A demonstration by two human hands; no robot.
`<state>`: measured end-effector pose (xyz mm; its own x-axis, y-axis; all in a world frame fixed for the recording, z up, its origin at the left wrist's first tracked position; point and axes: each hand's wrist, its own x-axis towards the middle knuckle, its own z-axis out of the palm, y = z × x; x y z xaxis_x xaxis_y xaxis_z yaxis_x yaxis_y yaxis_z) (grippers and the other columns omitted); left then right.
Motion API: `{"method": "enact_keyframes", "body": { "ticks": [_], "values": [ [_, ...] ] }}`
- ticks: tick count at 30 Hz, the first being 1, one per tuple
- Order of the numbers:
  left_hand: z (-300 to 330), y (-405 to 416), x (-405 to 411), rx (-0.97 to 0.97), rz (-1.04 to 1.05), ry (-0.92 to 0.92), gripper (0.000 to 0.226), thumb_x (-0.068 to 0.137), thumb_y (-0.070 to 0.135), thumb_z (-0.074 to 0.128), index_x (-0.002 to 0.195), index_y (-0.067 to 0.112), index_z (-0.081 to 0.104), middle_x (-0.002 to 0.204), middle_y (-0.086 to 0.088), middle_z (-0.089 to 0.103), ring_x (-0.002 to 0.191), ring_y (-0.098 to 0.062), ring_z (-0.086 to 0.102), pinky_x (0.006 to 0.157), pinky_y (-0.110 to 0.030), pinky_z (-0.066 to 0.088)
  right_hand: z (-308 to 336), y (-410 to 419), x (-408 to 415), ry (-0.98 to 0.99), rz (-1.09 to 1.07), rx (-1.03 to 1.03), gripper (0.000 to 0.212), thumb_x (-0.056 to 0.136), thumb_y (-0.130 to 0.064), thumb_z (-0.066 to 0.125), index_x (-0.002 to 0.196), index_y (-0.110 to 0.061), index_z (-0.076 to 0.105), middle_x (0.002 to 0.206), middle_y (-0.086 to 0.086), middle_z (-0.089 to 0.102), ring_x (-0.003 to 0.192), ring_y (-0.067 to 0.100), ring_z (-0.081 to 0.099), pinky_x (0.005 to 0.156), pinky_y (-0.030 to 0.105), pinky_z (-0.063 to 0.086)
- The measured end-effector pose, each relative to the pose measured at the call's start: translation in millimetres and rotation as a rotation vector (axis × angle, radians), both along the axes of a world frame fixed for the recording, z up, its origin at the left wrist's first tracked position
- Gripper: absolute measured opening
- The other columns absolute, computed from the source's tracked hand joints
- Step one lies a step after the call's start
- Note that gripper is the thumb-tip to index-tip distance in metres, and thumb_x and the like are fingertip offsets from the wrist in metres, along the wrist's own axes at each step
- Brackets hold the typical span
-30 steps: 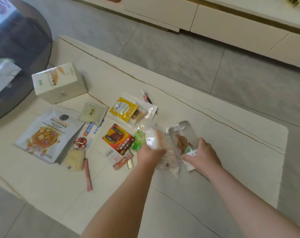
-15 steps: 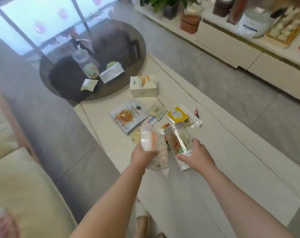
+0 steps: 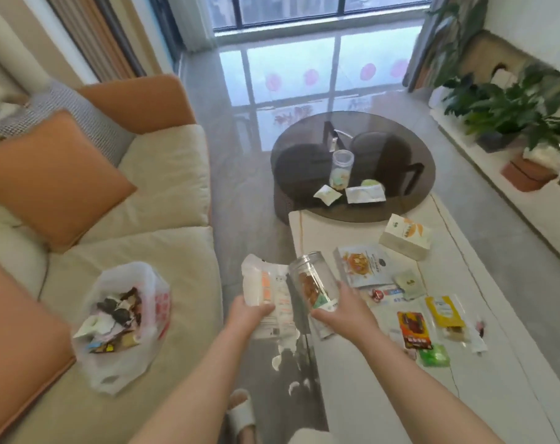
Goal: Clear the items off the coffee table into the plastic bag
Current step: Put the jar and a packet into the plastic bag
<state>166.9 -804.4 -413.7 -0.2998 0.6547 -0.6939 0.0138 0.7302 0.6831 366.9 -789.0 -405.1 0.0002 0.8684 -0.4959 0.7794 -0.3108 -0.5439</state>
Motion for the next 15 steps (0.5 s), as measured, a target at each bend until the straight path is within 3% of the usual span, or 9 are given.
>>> {"method": "enact_keyframes", "body": {
  "ticks": [4,7,9,11,13,15],
  "values": [
    [-11.3,-16.4,-87.0,-0.001,0.176,-0.011,0.067,0.051,0.024,0.086,0.111,0.005,0.063,0.102,-0.012,0.072,0.089,-0.031,0.071,0.085,-0.047,0.056,15.4,10.6,-86.4,0.02,0.19,-0.003,0.088,0.063,-0.056,0.07,0.136,-0.022,0.033,0.128,0.001,0.052,0.113,0.02,0.054,0.089,0.04,0.05],
    [2.2,-32.3,-145.0,-0.021,0.277,-0.03,0.053,0.069,0.014,0.082,0.116,0.004,0.059,0.11,-0.013,0.069,0.096,-0.031,0.069,0.086,-0.045,0.056,18.0,13.9,-154.9,0.034,0.292,-0.014,0.096,0.064,-0.056,0.07,0.142,-0.021,0.028,0.134,0.003,0.049,0.117,0.02,0.053,0.094,0.036,0.048],
    [3.6,-41.5,-185.6,0.005,0.353,-0.037,0.061,0.072,0.012,0.08,0.127,0.011,0.054,0.119,-0.012,0.066,0.099,-0.03,0.067,0.084,-0.044,0.057,18.2,12.6,-200.7,0.042,0.345,-0.026,0.098,0.067,-0.055,0.071,0.145,-0.018,0.025,0.136,0.004,0.047,0.119,0.019,0.05,0.094,0.034,0.047],
    [-4.7,-49.7,-226.4,0.021,0.428,-0.041,0.075,0.065,0.018,0.084,0.132,0.017,0.051,0.125,-0.01,0.063,0.1,-0.029,0.067,0.083,-0.047,0.058,14.8,11.9,-242.4,0.044,0.4,-0.052,0.095,0.066,-0.055,0.071,0.143,-0.019,0.027,0.129,0.002,0.05,0.11,0.017,0.055,0.089,0.034,0.05],
    [-3.2,-57.8,-262.7,0.002,0.504,-0.049,0.064,0.071,0.012,0.081,0.128,0.01,0.052,0.119,-0.01,0.065,0.099,-0.03,0.066,0.082,-0.046,0.057,9.0,11.2,-281.8,0.055,0.446,-0.079,0.088,0.065,-0.053,0.071,0.137,-0.021,0.034,0.115,-0.001,0.054,0.097,0.014,0.058,0.081,0.034,0.053],
    [-4.5,-64.4,-296.0,-0.008,0.57,-0.038,0.053,0.076,0.007,0.077,0.122,0.006,0.05,0.113,-0.009,0.064,0.096,-0.028,0.065,0.072,-0.037,0.056,1.4,10.9,-318.2,0.058,0.491,-0.088,0.081,0.066,-0.049,0.072,0.134,-0.021,0.037,0.109,-0.002,0.055,0.092,0.014,0.058,0.079,0.033,0.053]
  ]
}}
